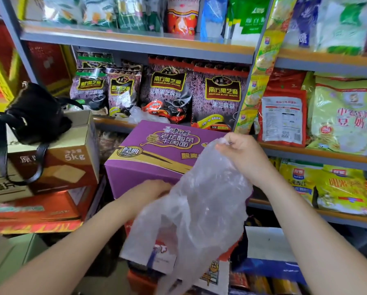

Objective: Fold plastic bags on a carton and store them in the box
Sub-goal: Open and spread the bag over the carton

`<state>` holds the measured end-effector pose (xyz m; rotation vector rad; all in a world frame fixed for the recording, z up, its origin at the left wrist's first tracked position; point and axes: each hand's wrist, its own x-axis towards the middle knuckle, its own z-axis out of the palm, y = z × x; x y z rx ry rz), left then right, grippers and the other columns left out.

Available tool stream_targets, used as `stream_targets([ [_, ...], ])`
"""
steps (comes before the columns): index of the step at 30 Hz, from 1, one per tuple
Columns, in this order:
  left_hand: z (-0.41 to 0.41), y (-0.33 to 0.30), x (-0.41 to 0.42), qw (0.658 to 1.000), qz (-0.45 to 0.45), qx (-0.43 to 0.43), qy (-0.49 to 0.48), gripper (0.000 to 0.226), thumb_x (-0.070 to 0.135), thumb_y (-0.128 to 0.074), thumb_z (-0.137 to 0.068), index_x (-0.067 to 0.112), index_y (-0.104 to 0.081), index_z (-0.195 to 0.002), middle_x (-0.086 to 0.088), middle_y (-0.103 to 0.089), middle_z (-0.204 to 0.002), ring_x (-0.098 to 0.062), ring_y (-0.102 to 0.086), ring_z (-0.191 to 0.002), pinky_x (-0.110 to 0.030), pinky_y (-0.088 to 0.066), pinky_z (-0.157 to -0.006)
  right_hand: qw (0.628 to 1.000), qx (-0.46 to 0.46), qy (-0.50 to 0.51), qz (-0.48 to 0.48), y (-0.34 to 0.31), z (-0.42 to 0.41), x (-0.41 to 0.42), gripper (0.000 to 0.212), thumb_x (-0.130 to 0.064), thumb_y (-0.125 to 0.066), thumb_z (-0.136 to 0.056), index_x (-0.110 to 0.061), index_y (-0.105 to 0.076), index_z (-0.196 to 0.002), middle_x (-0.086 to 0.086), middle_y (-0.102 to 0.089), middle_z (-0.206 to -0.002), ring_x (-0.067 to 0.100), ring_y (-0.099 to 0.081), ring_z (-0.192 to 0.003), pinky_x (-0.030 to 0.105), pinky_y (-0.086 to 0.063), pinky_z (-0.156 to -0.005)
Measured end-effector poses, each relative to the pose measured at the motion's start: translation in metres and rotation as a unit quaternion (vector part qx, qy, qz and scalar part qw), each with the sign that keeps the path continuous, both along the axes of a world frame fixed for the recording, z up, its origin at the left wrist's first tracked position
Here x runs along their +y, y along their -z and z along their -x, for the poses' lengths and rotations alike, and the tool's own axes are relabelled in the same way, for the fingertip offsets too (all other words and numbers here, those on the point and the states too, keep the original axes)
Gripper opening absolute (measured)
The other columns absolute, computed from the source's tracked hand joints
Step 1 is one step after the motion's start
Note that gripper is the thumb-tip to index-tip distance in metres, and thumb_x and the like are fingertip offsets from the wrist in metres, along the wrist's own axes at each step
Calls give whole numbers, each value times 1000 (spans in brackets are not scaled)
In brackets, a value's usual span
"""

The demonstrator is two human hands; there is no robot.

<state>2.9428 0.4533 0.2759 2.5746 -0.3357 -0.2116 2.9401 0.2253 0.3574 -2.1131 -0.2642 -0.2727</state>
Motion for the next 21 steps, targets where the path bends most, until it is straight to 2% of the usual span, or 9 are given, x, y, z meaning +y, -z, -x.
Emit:
stream_targets([
  [2, 6, -26, -9, 983, 181, -23, 34, 21, 25, -41, -98, 25, -60, -107, 2, -65, -102, -14, -60, -96, -32, -47, -82, 995, -24, -8, 95, -1, 5, 3, 42, -20, -59, -88, -13, -34, -55, 4, -28, -53, 11, -27, -50, 31, -19, -55],
  [4, 15, -48, -20, 939, 337, -3, 75, 20, 29, -46, -95, 20, -58, -108, 4, -66, -96, -8, -61, -88, -25, -46, -80, 991, -43, -25, 127, 2, 8, 11, 45, -20, -60, -88, -10, -33, -53, 4, -24, -53, 12, -24, -51, 32, -17, -55],
  [7, 17, -49, -48, 936, 322, -46, 133, 46, 40, -68, -77, 18, -51, -114, 4, -63, -88, -5, -59, -77, -20, -47, -70, 994, -43, -19, 98, 9, 9, 23, 47, -26, -62, -87, -18, -34, -51, 0, -27, -49, 12, -25, -52, 32, -20, -55],
  [10, 13, -42, -56, 919, 377, -102, 57, 18, 32, -61, -82, 17, -55, -89, -6, -59, -72, -12, -49, -66, -29, -38, -62, 998, 33, -55, -5, 9, 15, 19, 22, -40, -73, -72, -25, -58, -74, 8, -62, -63, 10, -50, -58, 30, -36, -58],
  [11, 12, -41, -55, 908, 406, -97, 34, 13, 28, -57, -86, 16, -55, -82, -5, -58, -71, -13, -47, -66, -30, -37, -64, 993, 74, -85, -14, 9, 18, 13, 28, -40, -76, -66, -26, -60, -83, 5, -68, -72, 8, -57, -64, 29, -42, -60],
  [13, 13, -42, -54, 901, 420, -109, 2, 19, 20, -51, -94, 18, -53, -75, 0, -54, -69, -11, -46, -65, -29, -38, -64, 978, 139, -146, 50, 15, 20, -5, 28, -29, -82, -64, -23, -62, -83, -8, -69, -73, 2, -60, -67, 26, -46, -63],
  [15, 14, -41, -49, 896, 418, -141, -51, 22, 18, -47, -95, 21, -50, -73, 5, -49, -64, -5, -42, -58, -22, -36, -58, 964, 176, -144, 138, 27, 21, -22, 25, -26, -83, -65, -14, -66, -78, -6, -69, -74, 2, -57, -66, 29, -47, -64],
  [19, 9, -23, -35, 891, 384, -176, -163, 17, 24, -43, -97, 15, -51, -85, 9, -52, -68, -6, -47, -63, -25, -36, -59, 970, 187, -123, 96, 49, 13, -54, 7, -13, -73, -78, -19, -71, -82, -4, -72, -81, 4, -61, -73, 24, -49, -68],
  [21, 4, -6, -28, 902, 330, -175, -216, 20, 27, -41, -97, 10, -51, -94, 2, -56, -75, -19, -51, -72, -32, -29, -59, 974, 159, -74, 140, 56, 7, -65, 15, -16, -67, -80, -13, -62, -67, 2, -61, -67, 10, -54, -64, 30, -41, -61],
])
